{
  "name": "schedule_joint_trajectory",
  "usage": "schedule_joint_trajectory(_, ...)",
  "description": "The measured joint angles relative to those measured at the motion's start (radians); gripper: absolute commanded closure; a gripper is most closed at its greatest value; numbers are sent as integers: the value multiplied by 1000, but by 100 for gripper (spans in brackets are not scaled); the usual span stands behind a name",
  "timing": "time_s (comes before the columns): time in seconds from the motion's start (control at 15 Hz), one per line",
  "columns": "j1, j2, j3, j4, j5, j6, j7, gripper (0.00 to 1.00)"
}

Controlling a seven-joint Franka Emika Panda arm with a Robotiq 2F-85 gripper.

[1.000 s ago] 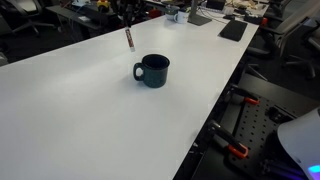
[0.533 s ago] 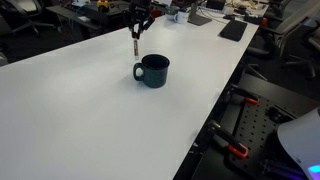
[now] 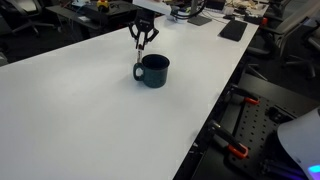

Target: Put the red marker on the table.

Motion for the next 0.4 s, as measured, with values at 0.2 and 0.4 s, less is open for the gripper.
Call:
schedule_joint_trajectory(0.2,-1,11,0,14,1,-7,7,53)
schedule_joint_trajectory(0.4,-1,11,0,16,1,-7,10,53)
